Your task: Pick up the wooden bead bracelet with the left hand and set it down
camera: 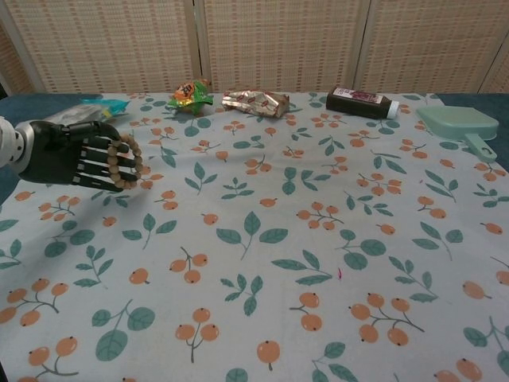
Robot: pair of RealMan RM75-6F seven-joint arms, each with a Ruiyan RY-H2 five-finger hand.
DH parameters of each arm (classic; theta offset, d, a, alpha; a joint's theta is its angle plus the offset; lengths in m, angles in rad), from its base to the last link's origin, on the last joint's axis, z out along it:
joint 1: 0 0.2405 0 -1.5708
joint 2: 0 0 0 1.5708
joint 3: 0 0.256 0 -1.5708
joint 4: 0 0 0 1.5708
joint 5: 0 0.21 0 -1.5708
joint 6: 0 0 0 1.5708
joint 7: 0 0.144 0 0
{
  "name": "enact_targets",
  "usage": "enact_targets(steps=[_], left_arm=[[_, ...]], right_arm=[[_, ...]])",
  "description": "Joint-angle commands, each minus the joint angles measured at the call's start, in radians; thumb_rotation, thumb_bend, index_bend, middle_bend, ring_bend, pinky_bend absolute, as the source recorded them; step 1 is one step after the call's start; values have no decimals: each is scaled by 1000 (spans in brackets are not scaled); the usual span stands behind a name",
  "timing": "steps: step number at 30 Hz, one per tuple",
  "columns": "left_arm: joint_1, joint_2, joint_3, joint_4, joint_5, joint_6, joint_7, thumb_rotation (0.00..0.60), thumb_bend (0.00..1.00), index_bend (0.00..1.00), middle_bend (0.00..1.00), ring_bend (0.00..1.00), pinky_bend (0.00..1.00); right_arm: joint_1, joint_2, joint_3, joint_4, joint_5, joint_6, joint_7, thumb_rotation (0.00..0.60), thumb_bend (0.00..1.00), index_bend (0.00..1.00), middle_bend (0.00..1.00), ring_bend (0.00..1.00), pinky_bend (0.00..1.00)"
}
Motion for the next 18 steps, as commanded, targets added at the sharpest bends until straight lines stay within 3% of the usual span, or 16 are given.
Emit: enact_targets(steps=[1,5,9,18], left_arm=[[3,-1,-1,-1,6,5,4,574,1000,532,482,241,82],[9,-1,-9,-4,19,1,7,572,1000,477,451,218,82],[14,-4,-16,-3,37,-5,15,600,1000,473,439,208,81],[34,-10,-48,-4,60,-23,11,594,1000,439,413,195,81]], right_arm=[[0,0,1,0,1,1,0,559,152,0,0,0,0],[0,0,2,1,3,-1,1,559,152,0,0,0,0],[0,0,2,1,4,-1,1,557,151,0,0,0,0],[-2,2,3,2,5,2,3,559,152,0,0,0,0]])
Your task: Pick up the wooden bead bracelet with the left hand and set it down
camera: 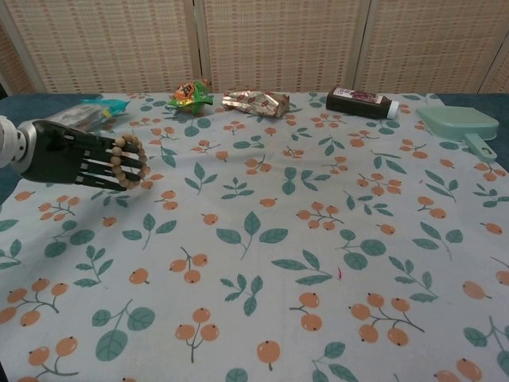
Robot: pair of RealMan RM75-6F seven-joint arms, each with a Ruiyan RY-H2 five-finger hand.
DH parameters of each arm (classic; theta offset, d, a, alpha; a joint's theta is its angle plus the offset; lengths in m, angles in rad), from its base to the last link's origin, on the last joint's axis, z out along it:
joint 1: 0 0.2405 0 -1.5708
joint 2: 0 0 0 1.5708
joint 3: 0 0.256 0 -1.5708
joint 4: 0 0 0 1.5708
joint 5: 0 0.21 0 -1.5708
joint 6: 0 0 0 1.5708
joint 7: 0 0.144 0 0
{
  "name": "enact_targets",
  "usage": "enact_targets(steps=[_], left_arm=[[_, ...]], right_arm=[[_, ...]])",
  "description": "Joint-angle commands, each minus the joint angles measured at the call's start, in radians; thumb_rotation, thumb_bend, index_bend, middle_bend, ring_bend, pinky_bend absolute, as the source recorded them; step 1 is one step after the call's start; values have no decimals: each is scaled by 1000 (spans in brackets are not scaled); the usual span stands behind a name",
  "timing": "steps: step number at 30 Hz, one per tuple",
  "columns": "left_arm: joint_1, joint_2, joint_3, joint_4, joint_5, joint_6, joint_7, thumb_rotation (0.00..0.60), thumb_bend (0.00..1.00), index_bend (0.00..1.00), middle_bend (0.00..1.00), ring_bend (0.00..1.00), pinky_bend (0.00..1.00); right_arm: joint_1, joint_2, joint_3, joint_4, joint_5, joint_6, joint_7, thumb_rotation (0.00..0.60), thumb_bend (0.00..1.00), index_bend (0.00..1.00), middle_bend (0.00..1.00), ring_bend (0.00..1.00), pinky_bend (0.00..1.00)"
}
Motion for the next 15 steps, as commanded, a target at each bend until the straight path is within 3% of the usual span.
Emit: enact_targets(steps=[1,4,9,15], left_arm=[[14,-5,-15,-2,18,11,5,588,1000,433,411,195,81],[28,-23,-15,-6,95,127,69,572,983,420,406,194,80],[65,-95,74,3,263,422,253,570,958,413,387,164,79],[82,-152,150,20,344,562,389,583,949,389,366,147,76]], right_arm=[[0,0,0,1,-1,0,1,558,151,0,0,0,0],[1,1,-1,0,-3,-2,1,558,151,0,0,0,0],[1,2,-3,-1,-5,-3,3,559,151,0,0,0,0],[2,2,-6,-4,-9,-8,1,559,151,0,0,0,0]])
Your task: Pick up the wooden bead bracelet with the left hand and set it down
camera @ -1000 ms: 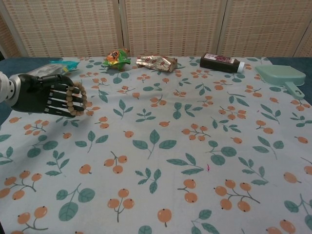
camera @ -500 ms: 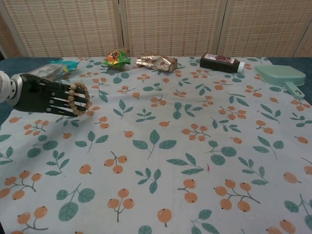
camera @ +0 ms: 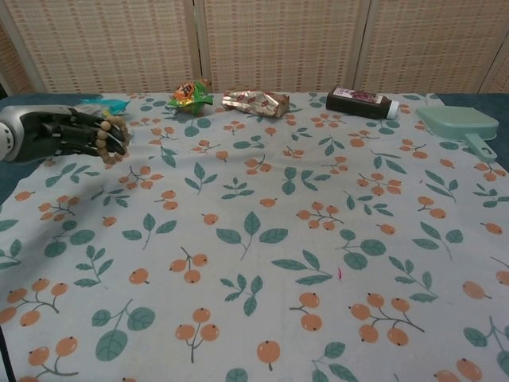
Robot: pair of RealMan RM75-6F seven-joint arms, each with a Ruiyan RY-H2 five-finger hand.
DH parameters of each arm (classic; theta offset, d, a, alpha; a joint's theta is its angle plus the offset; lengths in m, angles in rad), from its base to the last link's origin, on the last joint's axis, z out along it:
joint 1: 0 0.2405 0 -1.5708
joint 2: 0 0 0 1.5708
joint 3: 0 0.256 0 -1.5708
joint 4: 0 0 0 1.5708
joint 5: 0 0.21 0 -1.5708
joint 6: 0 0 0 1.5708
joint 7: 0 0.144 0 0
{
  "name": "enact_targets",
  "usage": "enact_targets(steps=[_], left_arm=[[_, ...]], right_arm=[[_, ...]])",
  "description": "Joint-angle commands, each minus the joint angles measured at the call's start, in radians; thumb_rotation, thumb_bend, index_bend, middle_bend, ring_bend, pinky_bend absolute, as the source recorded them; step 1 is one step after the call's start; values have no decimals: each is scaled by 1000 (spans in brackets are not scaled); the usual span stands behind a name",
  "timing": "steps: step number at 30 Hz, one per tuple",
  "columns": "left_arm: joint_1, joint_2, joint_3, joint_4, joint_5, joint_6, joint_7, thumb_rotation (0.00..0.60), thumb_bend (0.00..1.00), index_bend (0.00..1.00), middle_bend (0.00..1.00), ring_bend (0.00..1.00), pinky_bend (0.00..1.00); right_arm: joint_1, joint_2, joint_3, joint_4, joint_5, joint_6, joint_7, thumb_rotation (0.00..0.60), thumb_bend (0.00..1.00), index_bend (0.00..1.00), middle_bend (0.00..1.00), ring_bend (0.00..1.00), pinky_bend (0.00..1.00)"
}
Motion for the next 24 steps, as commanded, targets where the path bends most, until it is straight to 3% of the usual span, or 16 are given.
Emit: enact_targets(steps=[1,7,9,12,16,20,24], left_arm=[[29,-68,84,20,107,129,132,585,948,387,364,146,76],[53,-130,201,72,247,202,256,597,911,345,343,132,73],[52,-140,226,86,269,197,287,600,867,279,288,98,72],[57,-150,237,96,291,212,303,600,798,131,184,67,71],[68,-165,237,109,330,265,310,573,677,3,55,47,78],[107,-152,234,80,462,448,306,416,589,0,0,5,83],[167,-72,249,14,597,650,323,271,578,0,0,0,82]], right_arm=[[-1,1,0,-1,-2,2,1,558,152,0,0,0,0],[-2,3,-2,0,-4,4,5,559,151,0,0,0,0],[-3,4,-5,-1,-8,5,5,559,151,0,0,0,0],[-4,6,-5,-2,-9,8,5,559,152,0,0,0,0],[-6,8,-5,-4,-5,8,2,559,152,0,0,0,0],[-7,4,-4,-3,-8,10,-6,559,152,0,0,0,0],[-11,-4,-2,0,-11,18,-29,558,151,0,0,0,0]])
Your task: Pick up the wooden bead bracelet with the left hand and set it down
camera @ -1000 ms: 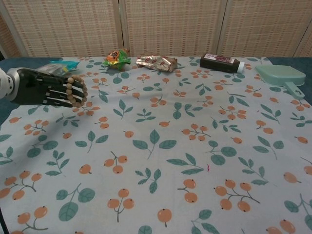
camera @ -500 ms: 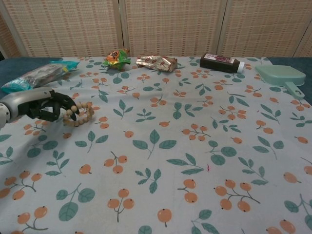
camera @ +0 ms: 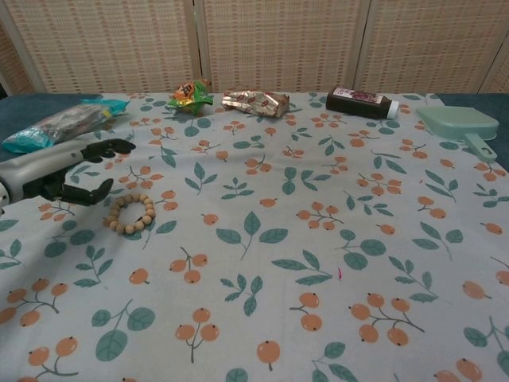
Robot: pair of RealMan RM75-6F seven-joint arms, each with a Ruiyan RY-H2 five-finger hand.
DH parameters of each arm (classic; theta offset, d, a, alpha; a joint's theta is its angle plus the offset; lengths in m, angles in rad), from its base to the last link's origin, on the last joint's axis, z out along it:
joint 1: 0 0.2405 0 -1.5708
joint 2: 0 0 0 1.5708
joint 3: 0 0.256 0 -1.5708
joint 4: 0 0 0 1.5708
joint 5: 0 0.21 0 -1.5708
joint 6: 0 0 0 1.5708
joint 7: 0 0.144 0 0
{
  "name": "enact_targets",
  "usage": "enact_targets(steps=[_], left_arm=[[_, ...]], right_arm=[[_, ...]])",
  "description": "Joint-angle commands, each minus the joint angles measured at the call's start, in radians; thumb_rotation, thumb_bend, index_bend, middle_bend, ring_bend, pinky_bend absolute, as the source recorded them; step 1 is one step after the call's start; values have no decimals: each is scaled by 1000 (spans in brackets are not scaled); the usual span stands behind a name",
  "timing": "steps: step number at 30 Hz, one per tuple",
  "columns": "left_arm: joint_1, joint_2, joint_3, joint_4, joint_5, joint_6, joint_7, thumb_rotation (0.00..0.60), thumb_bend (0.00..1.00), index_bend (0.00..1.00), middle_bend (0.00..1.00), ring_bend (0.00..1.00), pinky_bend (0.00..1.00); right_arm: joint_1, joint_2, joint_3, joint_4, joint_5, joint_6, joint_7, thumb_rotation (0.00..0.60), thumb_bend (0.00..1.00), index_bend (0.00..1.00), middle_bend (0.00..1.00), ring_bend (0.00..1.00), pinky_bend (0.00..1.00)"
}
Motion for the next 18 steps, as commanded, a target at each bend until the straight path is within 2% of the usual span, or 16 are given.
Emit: enact_targets(steps=[1,2,6,10,13,18], left_arm=[[91,99,21,-89,183,263,25,237,578,0,0,0,80],[114,126,33,-116,205,305,30,213,578,0,0,0,76],[255,244,124,-225,297,492,59,191,577,0,0,0,66],[412,265,223,-214,329,635,93,188,576,0,0,0,68],[454,283,253,-199,319,630,130,184,577,0,0,0,68],[464,321,246,-236,316,608,118,202,577,0,0,0,71]], right_arm=[[-4,-9,5,3,2,8,-25,558,151,0,0,0,0],[-6,-13,8,4,4,10,-39,557,151,0,0,0,0],[-12,-35,17,3,24,5,-104,558,151,0,0,0,0],[-15,-53,28,-2,61,-11,-167,559,151,0,0,0,0],[-13,-65,35,-5,70,-16,-188,558,151,0,0,0,0],[-11,-68,32,-11,75,-31,-203,559,151,0,0,0,0]])
